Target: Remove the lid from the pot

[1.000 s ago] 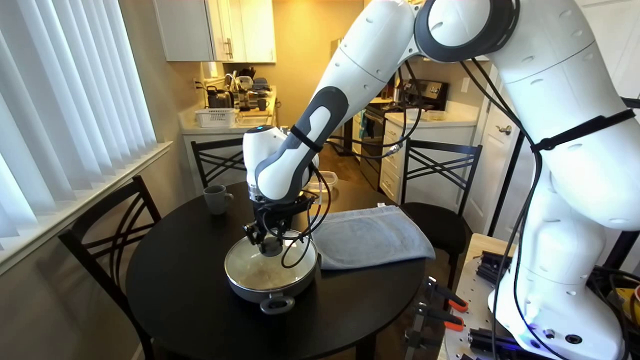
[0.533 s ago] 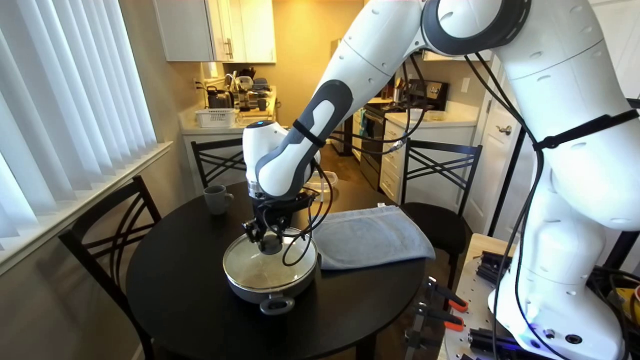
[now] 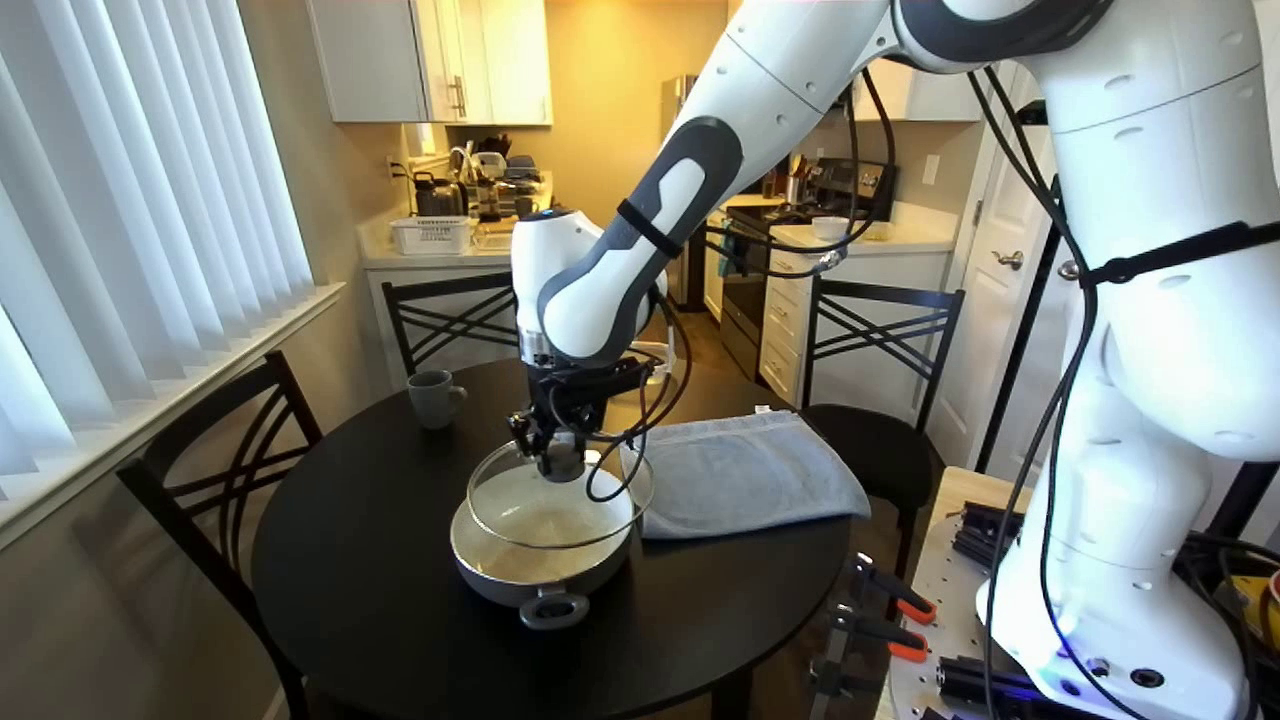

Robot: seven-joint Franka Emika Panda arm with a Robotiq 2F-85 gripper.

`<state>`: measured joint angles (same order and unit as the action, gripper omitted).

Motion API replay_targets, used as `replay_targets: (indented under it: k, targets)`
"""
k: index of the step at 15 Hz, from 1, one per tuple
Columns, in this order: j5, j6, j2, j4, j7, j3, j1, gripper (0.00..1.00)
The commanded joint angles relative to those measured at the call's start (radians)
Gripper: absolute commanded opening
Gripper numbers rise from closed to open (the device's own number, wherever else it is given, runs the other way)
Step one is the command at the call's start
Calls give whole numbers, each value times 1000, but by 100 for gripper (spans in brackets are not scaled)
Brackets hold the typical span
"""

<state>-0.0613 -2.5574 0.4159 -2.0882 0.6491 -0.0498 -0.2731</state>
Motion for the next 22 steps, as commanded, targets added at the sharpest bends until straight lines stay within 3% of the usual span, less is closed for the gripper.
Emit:
replay_targets:
  k: [1,8,14,18,22]
  targets:
    - [21,-14,-142,-145,30,-24,45,33]
    - [175,-111,-281,-374,-39,-31,206,33]
    - [358,-206,-287,-495,-108,-47,309,33]
    - [318,-188,-250,-490,-35,-82,309,33]
    - [234,-191,-185,-450,123,-136,269,33]
